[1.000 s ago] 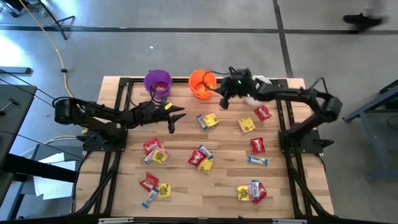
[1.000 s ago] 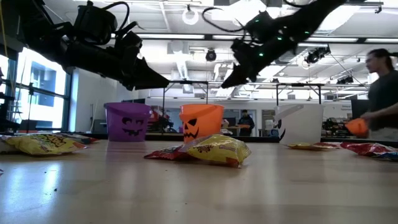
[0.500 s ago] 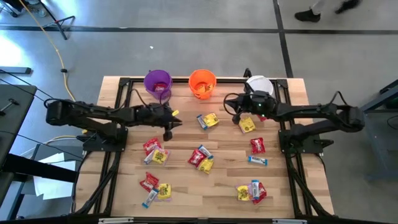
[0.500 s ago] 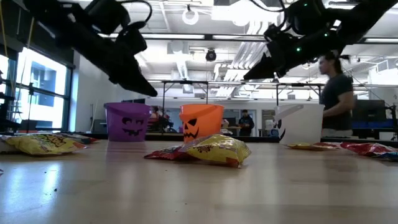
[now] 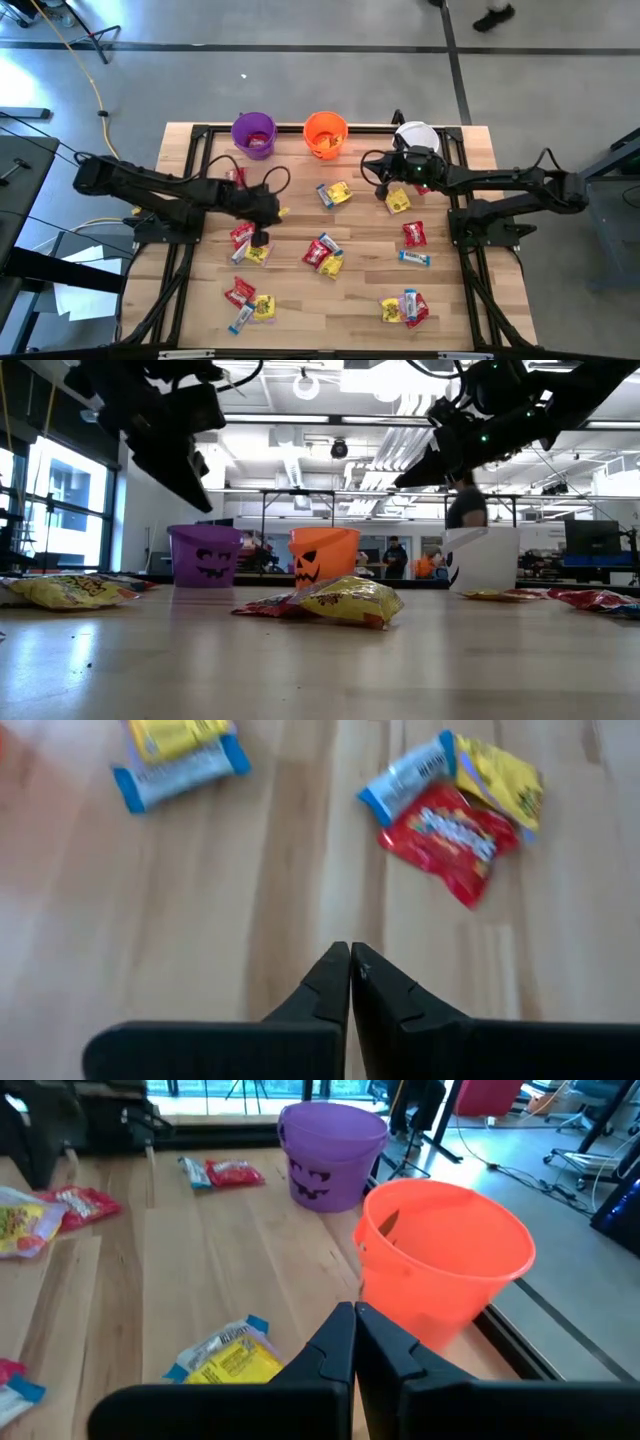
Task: Sort candy
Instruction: Put the yellow candy into the orange bucket
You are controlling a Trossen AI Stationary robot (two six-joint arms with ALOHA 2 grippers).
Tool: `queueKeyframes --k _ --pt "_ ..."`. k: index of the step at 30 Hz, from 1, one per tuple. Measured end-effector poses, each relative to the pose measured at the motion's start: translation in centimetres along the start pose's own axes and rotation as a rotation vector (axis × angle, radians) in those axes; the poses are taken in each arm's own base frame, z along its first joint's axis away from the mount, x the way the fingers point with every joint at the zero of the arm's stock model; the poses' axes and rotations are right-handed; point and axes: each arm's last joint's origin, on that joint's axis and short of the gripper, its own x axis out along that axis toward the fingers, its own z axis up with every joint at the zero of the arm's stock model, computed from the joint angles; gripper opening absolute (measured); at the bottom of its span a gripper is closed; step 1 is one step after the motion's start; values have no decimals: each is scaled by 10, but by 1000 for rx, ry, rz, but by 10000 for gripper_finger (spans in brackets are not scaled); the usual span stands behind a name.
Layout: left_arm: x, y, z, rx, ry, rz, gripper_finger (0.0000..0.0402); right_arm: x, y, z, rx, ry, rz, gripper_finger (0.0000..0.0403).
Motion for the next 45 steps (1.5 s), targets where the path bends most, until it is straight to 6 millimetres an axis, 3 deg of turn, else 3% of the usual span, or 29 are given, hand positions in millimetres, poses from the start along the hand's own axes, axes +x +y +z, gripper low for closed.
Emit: queueKeyframes --k 8,16,32,45 --pt "-6 -19 -18 -128 202 -17 1 0 0 0 -13 1 1 0" --pt "-9 -33 -27 -182 261 -26 2 0 0 -1 -13 7 3 0" --pt "-14 -50 -38 -202 326 -36 116 0 0 -3 -13 28 6 0" --pt "-10 -56 -42 -144 379 -64 131 0 0 -3 -16 28 6 0"
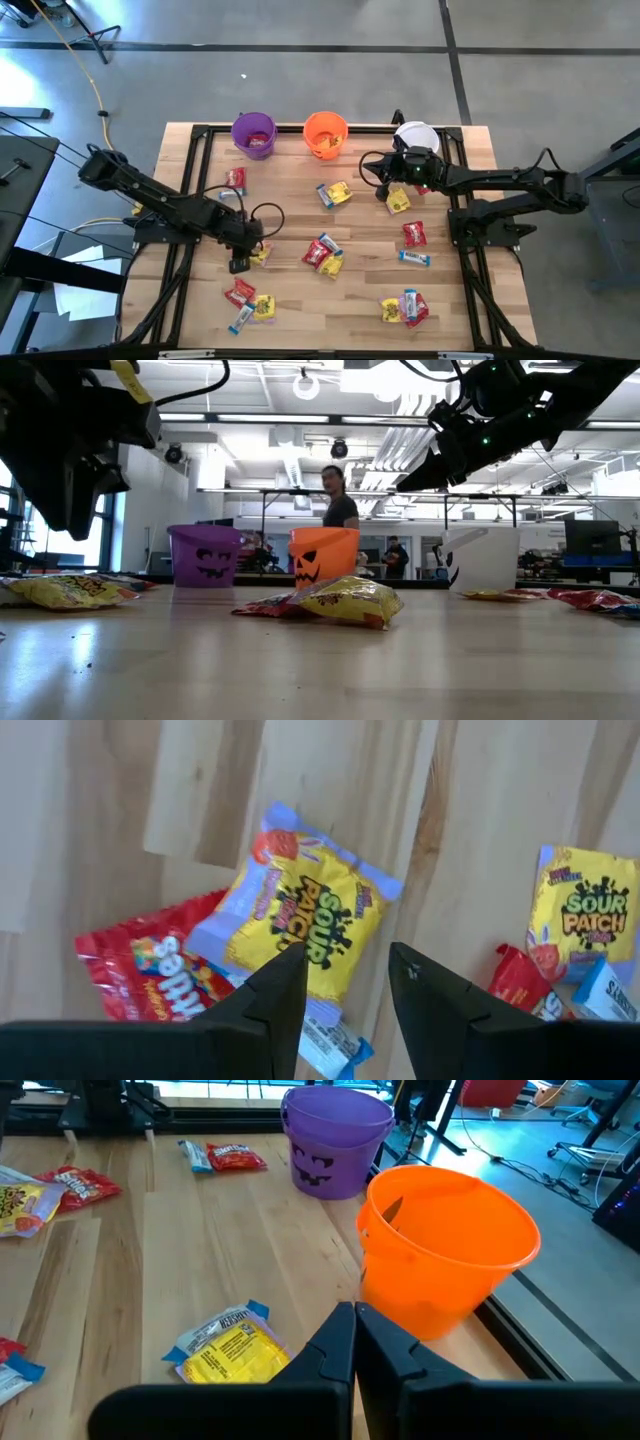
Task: Sort candy
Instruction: Put the yellow candy into the orange bucket
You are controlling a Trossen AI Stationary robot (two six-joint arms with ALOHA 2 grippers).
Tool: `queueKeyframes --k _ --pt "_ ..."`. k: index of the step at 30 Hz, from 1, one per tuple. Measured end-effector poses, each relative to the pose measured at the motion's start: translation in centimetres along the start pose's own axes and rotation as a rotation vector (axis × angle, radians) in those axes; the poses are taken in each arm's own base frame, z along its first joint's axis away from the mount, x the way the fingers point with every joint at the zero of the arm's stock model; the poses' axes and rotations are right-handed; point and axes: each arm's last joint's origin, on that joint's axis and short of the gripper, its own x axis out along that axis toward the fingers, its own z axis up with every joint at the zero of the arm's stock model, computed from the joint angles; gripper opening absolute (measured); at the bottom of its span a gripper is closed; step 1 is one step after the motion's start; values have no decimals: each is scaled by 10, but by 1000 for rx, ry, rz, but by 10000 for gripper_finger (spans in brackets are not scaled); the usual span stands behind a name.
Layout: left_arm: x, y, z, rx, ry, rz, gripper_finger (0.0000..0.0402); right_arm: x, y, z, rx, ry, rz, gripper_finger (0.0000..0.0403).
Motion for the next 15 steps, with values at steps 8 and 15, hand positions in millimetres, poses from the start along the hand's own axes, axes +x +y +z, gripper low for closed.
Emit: queueKeyframes --k 8,15 --pt "11 -3 9 -29 65 41 132 0 0 0 -24 0 0 0" --pt "25 -5 17 -54 175 123 132 0 0 -1 -46 8 1 0"
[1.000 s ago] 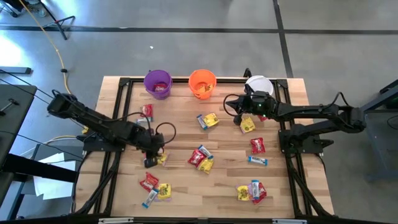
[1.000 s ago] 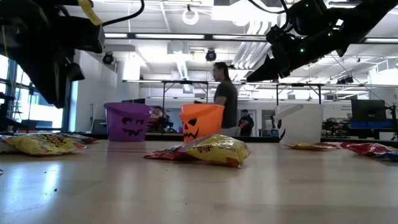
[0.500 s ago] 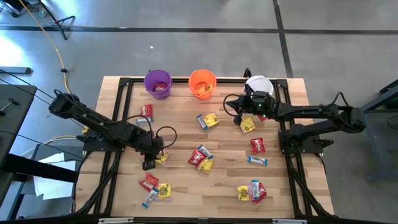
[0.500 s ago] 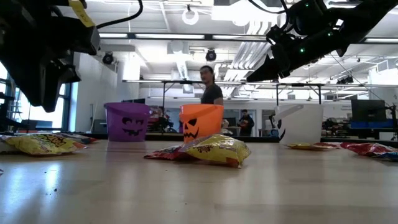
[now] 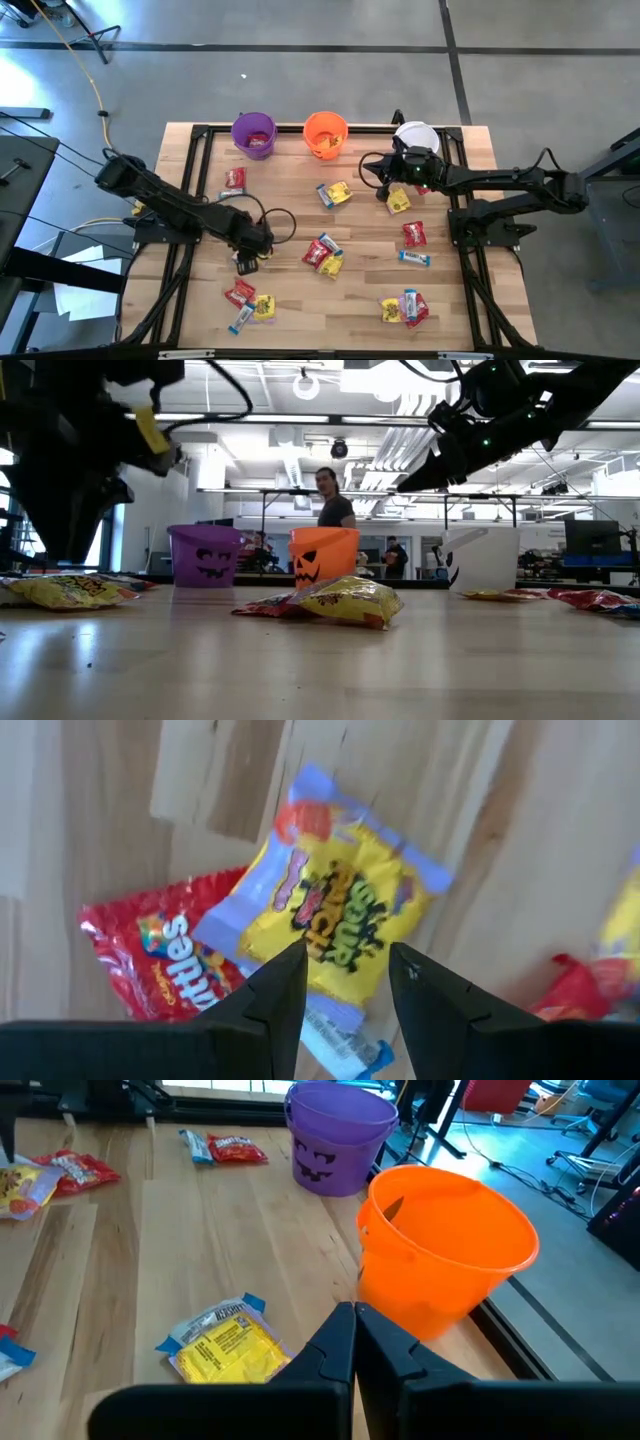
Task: Sort candy
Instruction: Put the yellow candy into the orange bucket
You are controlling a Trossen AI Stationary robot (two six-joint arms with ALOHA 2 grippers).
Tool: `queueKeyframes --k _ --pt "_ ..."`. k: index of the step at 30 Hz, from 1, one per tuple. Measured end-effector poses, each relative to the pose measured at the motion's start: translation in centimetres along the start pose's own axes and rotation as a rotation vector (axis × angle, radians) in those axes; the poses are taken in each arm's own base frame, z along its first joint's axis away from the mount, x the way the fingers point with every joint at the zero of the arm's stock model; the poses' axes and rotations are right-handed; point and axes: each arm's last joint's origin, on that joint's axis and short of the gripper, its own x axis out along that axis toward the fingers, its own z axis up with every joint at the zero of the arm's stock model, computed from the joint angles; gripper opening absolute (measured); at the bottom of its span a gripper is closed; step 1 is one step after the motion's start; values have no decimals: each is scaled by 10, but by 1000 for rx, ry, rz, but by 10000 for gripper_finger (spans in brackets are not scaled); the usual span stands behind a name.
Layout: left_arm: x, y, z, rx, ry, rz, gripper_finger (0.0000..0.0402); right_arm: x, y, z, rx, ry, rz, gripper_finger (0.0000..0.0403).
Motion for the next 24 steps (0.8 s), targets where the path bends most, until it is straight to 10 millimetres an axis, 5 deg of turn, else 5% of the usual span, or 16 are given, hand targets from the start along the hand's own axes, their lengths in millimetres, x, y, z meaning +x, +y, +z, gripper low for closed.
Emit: queueKeyframes --k 8,16,24 --pt "20 -4 3 -27 94 6 120 0 0 -1 -34 6 1 0" --pt "21 -2 4 -31 75 33 10 0 0 -1 -53 6 1 0" --pt "14 10 19 -89 -77 77 1 0 0 -1 -65 6 1 0"
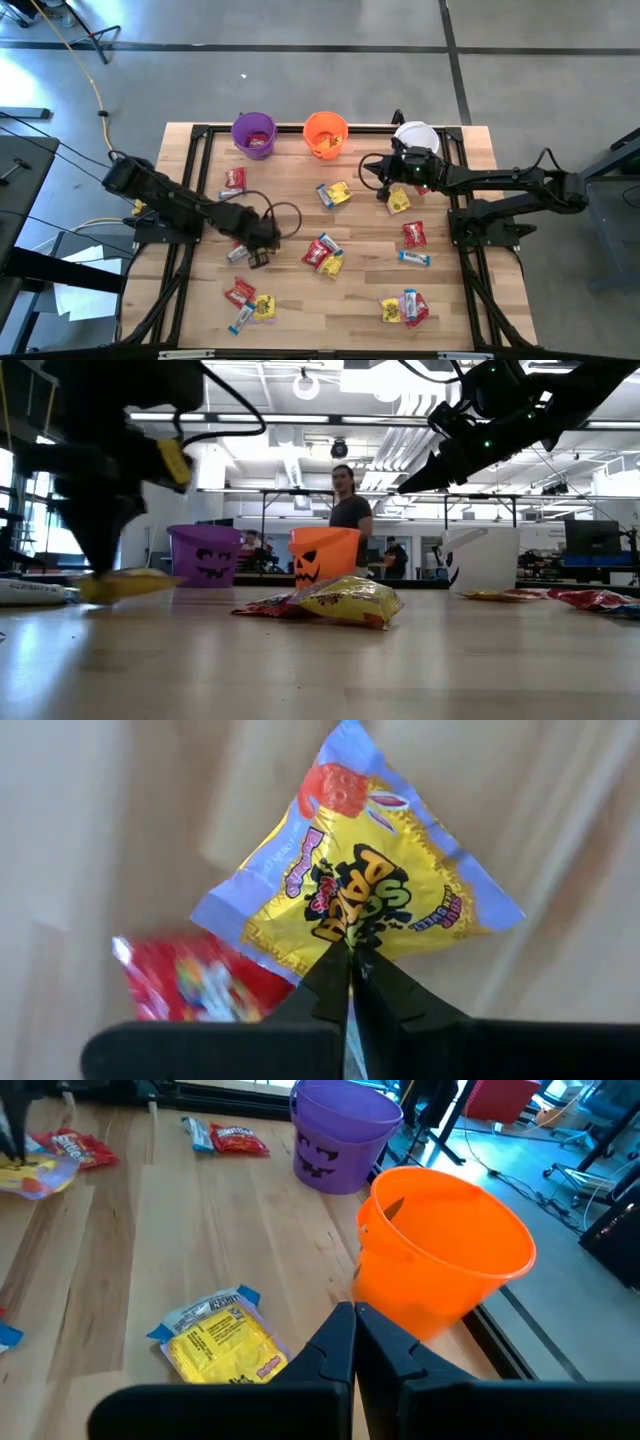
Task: Sort candy
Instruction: Put the yellow candy into the orange bucket
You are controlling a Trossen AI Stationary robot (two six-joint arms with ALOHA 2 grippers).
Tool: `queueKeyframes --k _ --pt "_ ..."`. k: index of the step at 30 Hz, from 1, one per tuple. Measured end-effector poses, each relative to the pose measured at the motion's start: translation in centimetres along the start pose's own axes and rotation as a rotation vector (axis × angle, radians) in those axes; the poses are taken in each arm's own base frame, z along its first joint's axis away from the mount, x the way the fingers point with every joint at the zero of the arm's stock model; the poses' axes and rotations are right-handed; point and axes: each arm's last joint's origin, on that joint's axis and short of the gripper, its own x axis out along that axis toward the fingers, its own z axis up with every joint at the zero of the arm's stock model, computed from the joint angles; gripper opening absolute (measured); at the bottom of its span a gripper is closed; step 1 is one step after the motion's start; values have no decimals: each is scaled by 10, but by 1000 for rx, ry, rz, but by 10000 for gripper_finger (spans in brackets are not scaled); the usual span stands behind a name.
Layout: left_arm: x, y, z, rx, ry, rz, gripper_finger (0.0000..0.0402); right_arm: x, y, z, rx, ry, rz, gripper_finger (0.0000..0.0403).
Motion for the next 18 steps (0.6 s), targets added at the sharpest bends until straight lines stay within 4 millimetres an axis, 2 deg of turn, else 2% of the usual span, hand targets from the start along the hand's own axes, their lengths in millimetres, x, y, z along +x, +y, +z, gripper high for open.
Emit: queueKeyframes --k 3,8,13,18 --pt "1 10 17 -47 -134 53 1 0 0 0 -45 2 1 0" --pt "-2 42 58 -142 -409 107 0 0 0 0 -70 5 1 0" --pt "-15 83 99 -172 -709 144 0 0 0 0 -74 4 1 0" --pt "-30 130 121 -173 -915 196 0 0 0 0 -69 1 0 0"
